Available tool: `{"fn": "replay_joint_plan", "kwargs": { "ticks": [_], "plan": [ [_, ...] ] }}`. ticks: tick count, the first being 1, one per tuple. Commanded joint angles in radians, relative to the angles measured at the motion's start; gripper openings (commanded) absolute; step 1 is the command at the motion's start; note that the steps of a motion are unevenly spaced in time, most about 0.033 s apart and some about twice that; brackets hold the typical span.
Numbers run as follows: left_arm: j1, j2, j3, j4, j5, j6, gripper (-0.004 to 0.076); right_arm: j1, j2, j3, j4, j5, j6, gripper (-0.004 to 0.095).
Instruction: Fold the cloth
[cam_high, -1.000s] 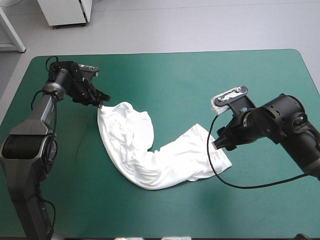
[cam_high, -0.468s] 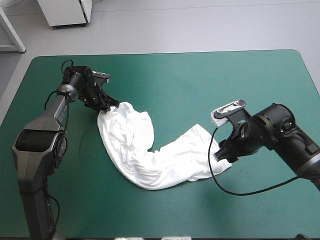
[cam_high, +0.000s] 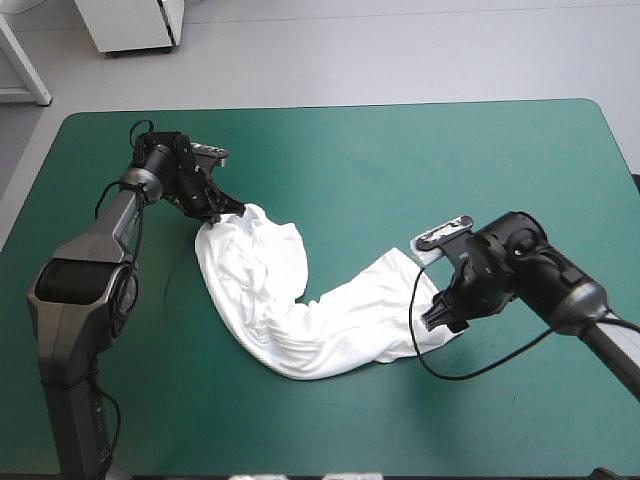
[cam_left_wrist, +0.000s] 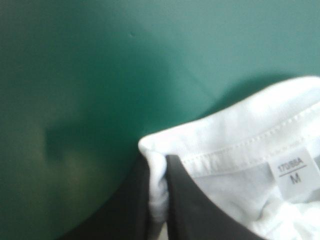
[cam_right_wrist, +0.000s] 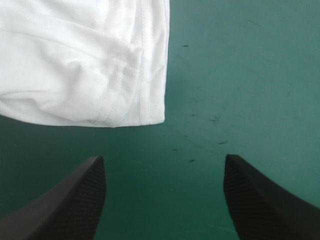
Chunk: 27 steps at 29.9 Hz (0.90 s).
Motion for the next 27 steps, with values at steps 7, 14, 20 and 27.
{"fn": "replay_joint_plan", "kwargs": {
  "ticks": [7,14,20,27],
  "plan": [
    [-0.011,-0.01,-0.003,-0.082,-0.001,-0.002,-0.001,-0.013,0.13,-0.011,-0.008,-0.08,0.0,0.0621],
    [-0.011,-0.01,-0.003,-0.116,-0.009,0.024,-0.001,-0.101,0.182,0.017,0.07,-0.133,-0.024,0.0617],
    [-0.011,-0.01,-0.003,-0.125,-0.013,0.028,-0.001,-0.118,0.231,0.018,0.11,-0.149,-0.062,0.0469],
    [-0.011,-0.01,-0.003,-0.125,-0.009,0.028,-0.001,-0.118,0.327,0.025,0.271,-0.144,-0.147,0.0287]
  ]
}}
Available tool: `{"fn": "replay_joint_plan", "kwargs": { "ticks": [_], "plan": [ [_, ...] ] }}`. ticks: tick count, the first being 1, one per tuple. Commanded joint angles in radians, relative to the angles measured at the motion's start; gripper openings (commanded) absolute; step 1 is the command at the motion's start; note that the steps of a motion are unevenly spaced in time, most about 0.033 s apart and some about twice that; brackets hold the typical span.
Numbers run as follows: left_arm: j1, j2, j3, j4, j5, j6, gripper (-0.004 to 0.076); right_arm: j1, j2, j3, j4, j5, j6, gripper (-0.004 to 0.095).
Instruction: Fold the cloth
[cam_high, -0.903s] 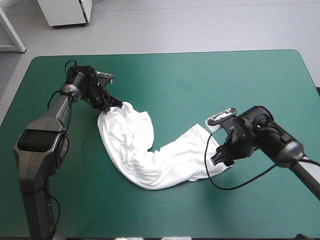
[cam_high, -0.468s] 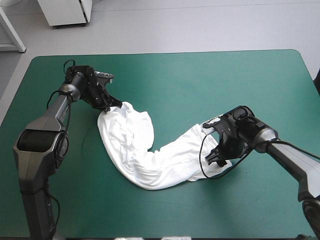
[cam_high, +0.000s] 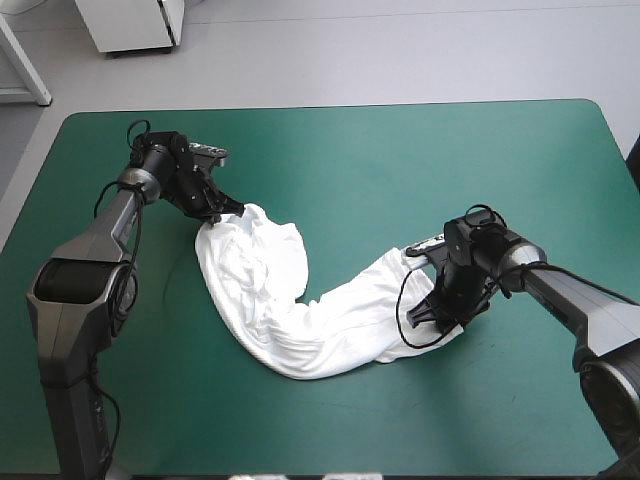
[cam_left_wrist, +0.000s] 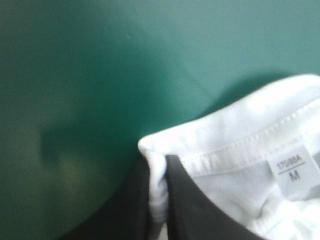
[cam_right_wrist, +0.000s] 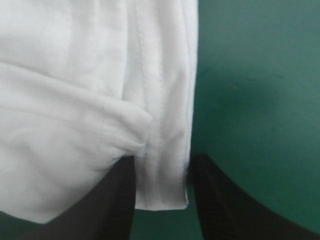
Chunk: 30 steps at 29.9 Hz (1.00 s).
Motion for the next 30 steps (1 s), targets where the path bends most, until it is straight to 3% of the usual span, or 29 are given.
{"fn": "replay_joint_plan", "kwargs": {
  "ticks": [1,5,9,13,23,26,30],
  "plan": [
    [-0.017,-0.013,-0.003,-0.097,-0.007,-0.002,-0.001,-0.002,0.024,0.003,0.104,-0.01,-0.034,0.0241],
    [-0.017,-0.02,-0.003,-0.098,-0.009,0.011,-0.001,-0.002,0.032,0.018,0.115,0.006,-0.048,-0.0022],
    [-0.015,-0.043,-0.023,-0.096,-0.012,0.018,-0.001,-0.002,0.017,0.018,0.104,0.016,-0.041,-0.0013],
    [0.003,-0.1,-0.057,-0.096,0.053,0.025,-0.001,-0.014,-0.038,-0.014,0.02,0.068,-0.015,-0.0013],
    [0.03,-0.499,-0.057,-0.078,0.129,0.034,-0.001,-0.122,-0.293,-0.229,0.019,0.179,0.003,-0.0013],
    [0.03,-0.653,-0.057,-0.078,0.114,0.036,-0.001,-0.122,-0.363,-0.334,0.019,0.179,0.016,-0.0013],
    [0.03,-0.853,-0.057,-0.078,0.002,0.036,-0.001,-0.122,-0.422,-0.523,0.012,0.179,0.021,-0.0013]
  ]
}}
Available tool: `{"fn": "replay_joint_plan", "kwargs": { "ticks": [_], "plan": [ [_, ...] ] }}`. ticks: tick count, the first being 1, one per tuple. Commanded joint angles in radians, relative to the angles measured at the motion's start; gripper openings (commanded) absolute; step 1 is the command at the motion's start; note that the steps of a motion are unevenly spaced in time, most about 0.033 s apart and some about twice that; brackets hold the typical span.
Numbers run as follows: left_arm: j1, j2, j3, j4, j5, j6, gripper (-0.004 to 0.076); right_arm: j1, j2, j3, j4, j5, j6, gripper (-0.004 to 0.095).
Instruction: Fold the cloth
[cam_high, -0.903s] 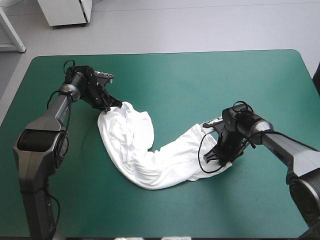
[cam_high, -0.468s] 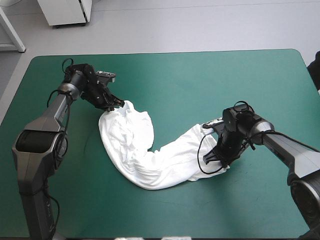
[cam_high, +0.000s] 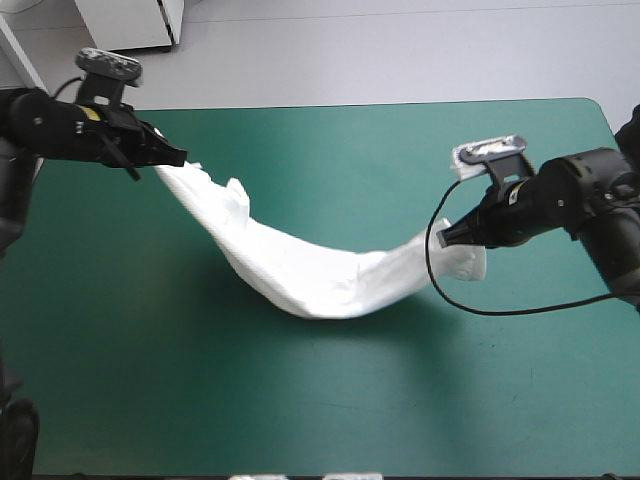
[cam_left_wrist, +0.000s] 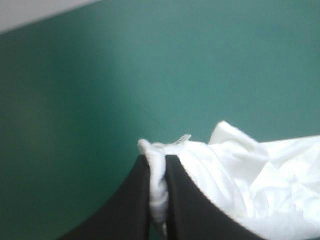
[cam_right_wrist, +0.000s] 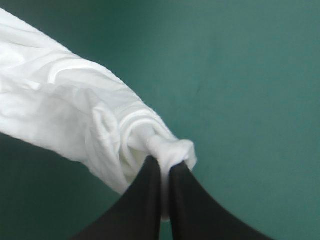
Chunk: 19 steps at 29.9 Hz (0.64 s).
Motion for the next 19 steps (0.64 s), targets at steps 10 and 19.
{"fn": "replay_joint_plan", "kwargs": {
  "ticks": [10,19],
  "plan": [
    [0.0,-0.508,-0.038,0.04,-0.366,0.014,-0.001,-0.008,-0.144,-0.515,-0.138,-0.003,0.023,-0.0013],
    [-0.013,-0.614,-0.093,0.04,-0.297,0.014,-0.001,-0.008,-0.258,-0.544,-0.091,0.006,0.028,-0.0013]
  ]
}}
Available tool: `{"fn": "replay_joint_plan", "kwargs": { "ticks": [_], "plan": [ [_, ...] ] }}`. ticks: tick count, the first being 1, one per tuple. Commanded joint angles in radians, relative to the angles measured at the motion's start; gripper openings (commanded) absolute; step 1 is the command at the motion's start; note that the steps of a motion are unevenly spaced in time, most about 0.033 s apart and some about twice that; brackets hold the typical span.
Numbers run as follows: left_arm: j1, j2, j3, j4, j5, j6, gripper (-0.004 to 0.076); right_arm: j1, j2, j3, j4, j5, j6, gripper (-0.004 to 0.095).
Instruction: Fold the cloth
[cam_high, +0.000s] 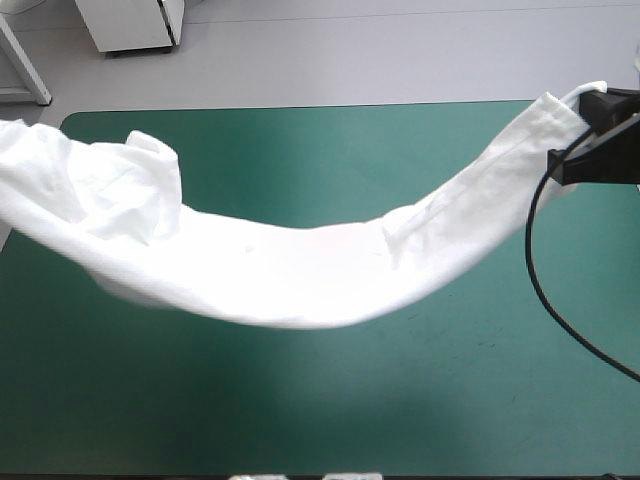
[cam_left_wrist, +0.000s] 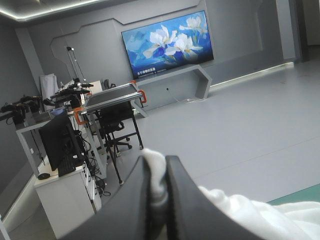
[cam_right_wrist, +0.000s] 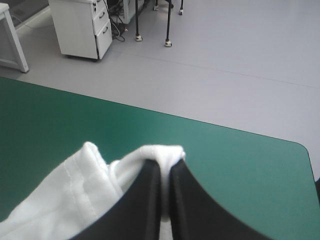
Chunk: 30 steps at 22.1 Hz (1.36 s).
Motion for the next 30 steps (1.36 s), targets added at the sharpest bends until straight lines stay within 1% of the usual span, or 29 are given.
{"fn": "replay_joint_plan", "kwargs": {
  "ticks": [1,2,3,4,5,6,7,10,11,12,14,15,17,20,22,23,24,26,28,30],
  "plan": [
    [-0.043,-0.022,-0.023,-0.007,0.04,-0.004,-0.001,-0.008,-0.087,0.008,0.036,-0.001,0.004,-0.0013],
    [-0.057,-0.024,-0.023,-0.007,0.069,-0.007,-0.001,-0.008,-0.107,0.027,0.042,-0.001,0.012,-0.0013],
    [-0.089,-0.028,-0.023,-0.007,0.142,-0.019,-0.001,-0.008,-0.144,0.071,0.056,-0.001,0.031,-0.0013],
    [-0.103,-0.03,-0.023,-0.007,0.181,-0.028,-0.001,-0.008,-0.166,0.101,0.078,-0.001,0.031,-0.0013],
    [-0.119,-0.036,-0.017,-0.014,0.271,-0.036,-0.001,-0.008,-0.209,0.159,0.121,-0.001,0.037,-0.0013],
    [-0.12,-0.036,-0.015,-0.017,0.314,-0.049,-0.001,-0.008,-0.229,0.193,0.143,-0.001,0.047,-0.0013],
    [-0.12,-0.038,-0.002,-0.02,0.315,-0.089,-0.001,-0.008,-0.249,0.23,0.157,-0.001,0.065,-0.0013],
    [-0.118,-0.055,0.044,-0.056,0.315,-0.099,-0.001,-0.008,-0.311,0.382,0.19,-0.001,0.113,-0.0013],
    [-0.118,-0.057,0.072,-0.06,0.315,-0.108,-0.001,-0.008,-0.335,0.464,0.193,-0.001,0.141,-0.0013],
    [-0.118,-0.057,0.093,-0.06,0.315,-0.115,-0.001,-0.008,-0.34,0.495,0.193,-0.001,0.149,-0.0013],
    [-0.118,-0.057,0.195,-0.062,0.315,-0.143,-0.001,-0.008,-0.344,0.596,0.206,-0.001,0.163,-0.0013],
    [-0.118,-0.044,0.273,-0.06,0.315,-0.144,-0.001,-0.008,-0.326,0.653,0.203,-0.001,0.163,-0.0013],
    [-0.118,0.002,0.372,-0.06,0.313,-0.157,-0.001,-0.008,-0.289,0.709,0.194,-0.003,0.161,-0.0013],
    [-0.118,0.106,0.467,-0.06,0.311,-0.157,-0.001,-0.008,-0.212,0.763,0.185,-0.021,0.142,-0.0013],
    [-0.118,0.232,0.49,-0.06,0.277,-0.136,-0.001,-0.008,-0.116,0.772,0.158,-0.04,0.103,-0.0013],
    [-0.118,0.296,0.49,-0.06,0.234,-0.129,-0.001,-0.008,-0.06,0.772,0.136,-0.063,0.094,-0.0013],
    [-0.118,0.327,0.49,-0.06,0.205,-0.129,-0.001,-0.008,-0.032,0.772,0.126,-0.079,0.077,-0.0013],
    [-0.118,0.396,0.49,-0.06,0.112,-0.124,-0.001,-0.008,0.041,0.772,0.093,-0.122,0.069,-0.0014],
    [-0.118,0.485,0.485,-0.06,-0.019,-0.115,-0.001,-0.008,0.143,0.772,0.062,-0.195,0.062,-0.0017],
    [-0.118,0.545,0.469,-0.058,-0.102,-0.098,-0.001,-0.011,0.208,0.772,0.056,-0.243,0.057,-0.0017]
  ]
}}
